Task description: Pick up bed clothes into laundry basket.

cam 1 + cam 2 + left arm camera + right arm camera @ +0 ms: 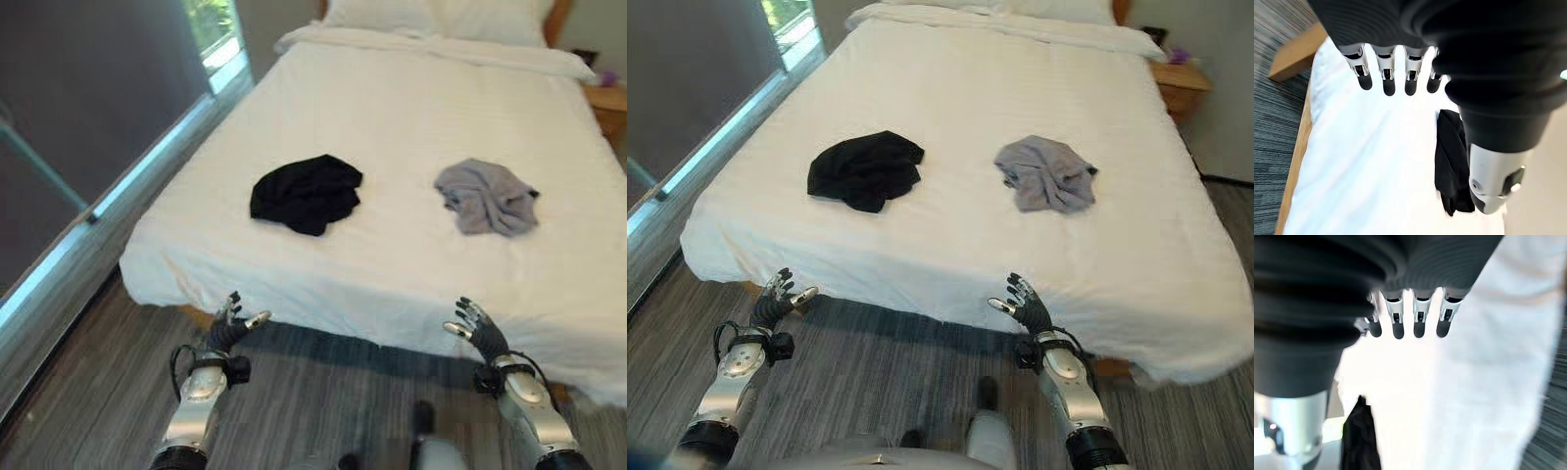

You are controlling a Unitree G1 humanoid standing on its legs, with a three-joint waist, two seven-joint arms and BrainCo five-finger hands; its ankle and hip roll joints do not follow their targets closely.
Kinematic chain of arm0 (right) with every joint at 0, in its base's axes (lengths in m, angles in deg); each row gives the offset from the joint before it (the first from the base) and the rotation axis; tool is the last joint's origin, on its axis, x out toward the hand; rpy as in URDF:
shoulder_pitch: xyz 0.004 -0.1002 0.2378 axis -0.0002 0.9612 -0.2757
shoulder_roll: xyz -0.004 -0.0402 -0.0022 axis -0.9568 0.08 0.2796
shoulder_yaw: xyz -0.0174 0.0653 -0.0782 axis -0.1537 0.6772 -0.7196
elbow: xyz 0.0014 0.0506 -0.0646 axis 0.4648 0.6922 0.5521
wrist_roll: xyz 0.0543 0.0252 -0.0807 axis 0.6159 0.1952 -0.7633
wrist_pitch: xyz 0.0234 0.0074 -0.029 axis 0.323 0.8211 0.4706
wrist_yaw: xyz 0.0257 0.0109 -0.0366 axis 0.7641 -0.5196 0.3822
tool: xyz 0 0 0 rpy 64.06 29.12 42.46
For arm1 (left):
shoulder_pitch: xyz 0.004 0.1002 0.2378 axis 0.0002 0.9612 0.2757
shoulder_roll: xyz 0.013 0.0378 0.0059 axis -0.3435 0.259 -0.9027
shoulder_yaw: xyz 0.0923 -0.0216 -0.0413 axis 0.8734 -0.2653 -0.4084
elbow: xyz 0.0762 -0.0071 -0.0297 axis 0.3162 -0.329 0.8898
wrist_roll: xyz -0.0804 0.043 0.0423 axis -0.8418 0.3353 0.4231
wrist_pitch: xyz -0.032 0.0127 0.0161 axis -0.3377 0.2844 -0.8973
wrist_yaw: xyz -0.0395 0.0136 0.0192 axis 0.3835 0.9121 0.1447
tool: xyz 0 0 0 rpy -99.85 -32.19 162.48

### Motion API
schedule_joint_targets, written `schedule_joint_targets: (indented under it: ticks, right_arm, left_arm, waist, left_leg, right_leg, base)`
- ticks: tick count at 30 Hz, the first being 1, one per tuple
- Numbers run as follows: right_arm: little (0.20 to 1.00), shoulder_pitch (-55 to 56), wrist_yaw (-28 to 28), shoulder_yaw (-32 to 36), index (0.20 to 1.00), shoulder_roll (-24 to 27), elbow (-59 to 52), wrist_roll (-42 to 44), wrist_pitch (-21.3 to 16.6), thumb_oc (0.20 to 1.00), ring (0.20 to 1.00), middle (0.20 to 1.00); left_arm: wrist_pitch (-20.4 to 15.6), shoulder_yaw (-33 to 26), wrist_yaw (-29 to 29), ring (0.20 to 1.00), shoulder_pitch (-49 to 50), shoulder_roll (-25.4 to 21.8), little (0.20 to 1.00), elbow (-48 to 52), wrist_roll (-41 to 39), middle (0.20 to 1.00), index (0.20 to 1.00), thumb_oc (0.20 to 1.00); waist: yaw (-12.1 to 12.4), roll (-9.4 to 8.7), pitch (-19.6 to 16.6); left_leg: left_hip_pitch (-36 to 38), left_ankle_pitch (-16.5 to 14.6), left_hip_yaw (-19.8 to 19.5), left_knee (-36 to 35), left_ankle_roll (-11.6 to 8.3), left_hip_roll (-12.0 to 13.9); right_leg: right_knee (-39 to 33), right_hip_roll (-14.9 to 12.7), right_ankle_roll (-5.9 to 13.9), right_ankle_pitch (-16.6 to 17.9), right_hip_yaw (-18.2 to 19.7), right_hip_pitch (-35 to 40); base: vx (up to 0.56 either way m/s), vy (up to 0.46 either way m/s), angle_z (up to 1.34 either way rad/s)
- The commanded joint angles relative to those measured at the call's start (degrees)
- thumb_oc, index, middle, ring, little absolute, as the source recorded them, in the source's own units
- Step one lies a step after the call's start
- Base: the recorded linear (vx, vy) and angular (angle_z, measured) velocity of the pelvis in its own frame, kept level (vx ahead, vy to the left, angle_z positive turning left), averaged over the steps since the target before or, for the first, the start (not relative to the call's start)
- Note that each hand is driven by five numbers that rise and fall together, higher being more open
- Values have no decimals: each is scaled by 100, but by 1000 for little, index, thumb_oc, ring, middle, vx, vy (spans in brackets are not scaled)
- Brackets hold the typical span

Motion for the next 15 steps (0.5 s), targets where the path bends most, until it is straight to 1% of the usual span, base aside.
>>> schedule_joint_targets:
  ticks: [1,3,4,5,7,8,9,11,12,13,14,15]
  right_arm:
    - [1000,-329,58,510,1000,454,-769,173,-383,1000,1000,1000]
    - [1000,-457,62,743,1000,775,-1085,181,-372,1000,1000,1000]
    - [1000,-535,103,953,1000,1074,-1275,107,-364,1000,1000,1000]
    - [1000,-706,73,1167,1000,1676,-1255,-51,-302,1000,1000,1000]
    - [1000,-714,76,1165,1000,1691,-1244,-46,-306,1000,1000,1000]
    - [1000,-820,-6,1274,1000,1990,-1282,-117,-275,1000,1000,1000]
    - [1000,-1607,-215,1024,1000,2871,-594,-236,-253,1000,1000,1000]
    - [1000,-2525,-135,357,1000,3592,194,-268,-80,1000,1000,1000]
    - [1000,-3202,-40,-240,1000,4027,746,-473,13,1000,1000,1000]
    - [1000,-3968,-1,-893,1000,4464,1260,-810,92,1000,1000,1000]
    - [1000,-4924,43,-1752,1000,4709,1827,-1134,176,1000,1000,1000]
    - [1000,-5883,-48,-2490,1000,4744,2617,-1342,232,1000,1000,1000]
  left_arm:
    - [-281,-62,189,1000,93,-79,1000,351,263,1000,1000,1000]
    - [-236,-159,223,1000,278,34,1000,342,90,1000,1000,1000]
    - [-204,-246,273,1000,437,90,1000,339,-62,1000,1000,1000]
    - [-144,-210,398,1000,613,72,1000,423,-132,1000,1000,1000]
    - [-140,-210,398,1000,613,84,1000,428,-131,1000,1000,1000]
    - [-114,-189,467,1000,711,71,1000,509,-150,1000,1000,1000]
    - [-100,40,535,1000,823,-28,1000,599,-264,1000,1000,1000]
    - [-83,263,609,1000,918,-100,1000,701,-406,1000,1000,1000]
    - [-88,357,637,1000,947,-171,1000,709,-451,1000,1000,1000]
    - [-83,469,684,1000,999,-288,1000,811,-524,1000,1000,1000]
    - [-76,514,728,1000,1046,-366,1000,864,-595,1000,1000,1000]
    - [-88,596,751,1000,1070,-442,1000,923,-668,1000,1000,1000]
  waist:
    - [147,89,-131]
    - [155,69,-204]
    - [205,47,-244]
    - [241,20,-302]
    - [228,37,-297]
    - [238,15,-299]
    - [350,-18,-278]
    - [408,-75,-222]
    - [436,-90,-192]
    - [530,-119,-141]
    - [553,-125,-118]
    - [592,-126,-64]
  left_leg:
    - [-727,19,97,122,-377,734]
    - [-775,38,-86,123,-443,788]
    - [-798,69,-143,102,-502,836]
    - [-823,93,-256,55,-560,921]
    - [-817,92,-269,49,-564,929]
    - [-837,106,-290,41,-589,968]
    - [-887,149,-376,18,-651,1037]
    - [-951,195,-406,-3,-699,1085]
    - [-970,217,-408,-20,-722,1114]
    - [-985,233,-417,-27,-751,1155]
    - [-1014,224,-422,-54,-770,1202]
    - [-1093,262,-448,-59,-795,1223]
  right_leg:
    - [149,-178,553,-901,-393,533]
    - [-61,-92,491,-886,-583,719]
    - [-153,-51,470,-903,-649,785]
    - [-279,23,435,-935,-776,891]
    - [-288,31,432,-933,-791,905]
    - [-314,59,420,-944,-831,919]
    - [-395,114,388,-941,-919,950]
    - [-464,169,360,-922,-965,947]
    - [-509,210,346,-909,-978,952]
    - [-550,248,330,-902,-990,960]
    - [-593,291,319,-922,-1015,950]
    - [-617,319,301,-908,-1025,899]
  base:
    - [256,-280,100]
    - [172,-206,19]
    - [212,-252,36]
    - [152,-180,42]
    - [55,-68,32]
    - [59,-114,27]
    - [61,-152,26]
    - [31,-120,15]
    - [19,-87,22]
    - [45,-91,22]
    - [10,-81,4]
    - [-5,-71,-13]
